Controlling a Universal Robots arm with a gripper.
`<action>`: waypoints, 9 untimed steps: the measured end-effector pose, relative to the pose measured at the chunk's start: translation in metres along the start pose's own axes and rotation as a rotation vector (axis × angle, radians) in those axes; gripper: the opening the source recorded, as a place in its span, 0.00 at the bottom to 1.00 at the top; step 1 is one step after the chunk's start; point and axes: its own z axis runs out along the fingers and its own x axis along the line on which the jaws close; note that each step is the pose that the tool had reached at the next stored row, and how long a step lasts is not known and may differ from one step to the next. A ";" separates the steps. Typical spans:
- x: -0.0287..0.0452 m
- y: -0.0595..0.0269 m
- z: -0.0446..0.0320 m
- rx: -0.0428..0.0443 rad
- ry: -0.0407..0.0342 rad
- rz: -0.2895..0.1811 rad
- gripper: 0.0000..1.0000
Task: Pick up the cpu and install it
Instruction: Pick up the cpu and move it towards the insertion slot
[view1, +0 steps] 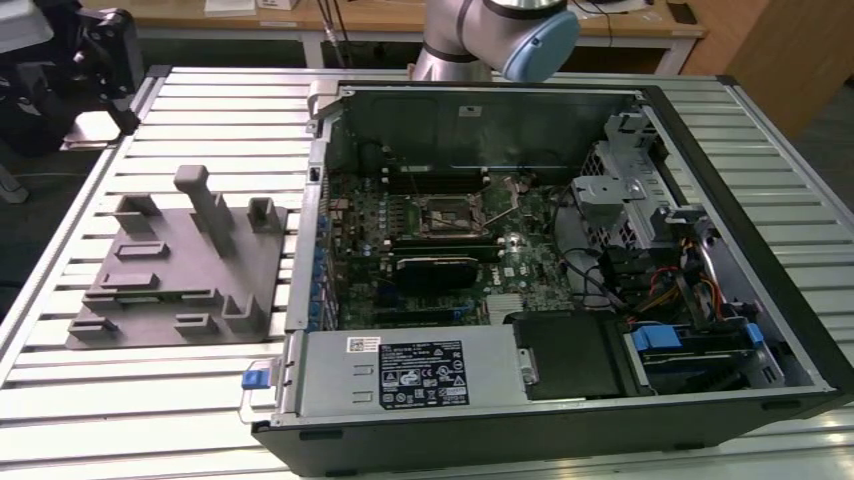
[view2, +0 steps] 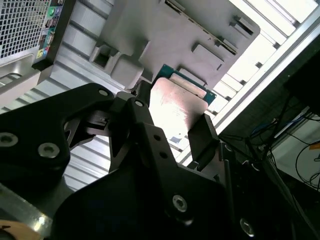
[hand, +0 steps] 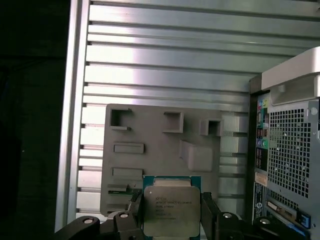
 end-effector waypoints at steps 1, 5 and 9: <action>-0.0026 -0.0001 0.0000 0.0000 0.0001 0.000 0.54; -0.0131 -0.0005 0.0003 0.0001 0.0002 0.000 0.54; -0.0252 -0.0010 0.0007 0.0000 0.0001 0.000 0.54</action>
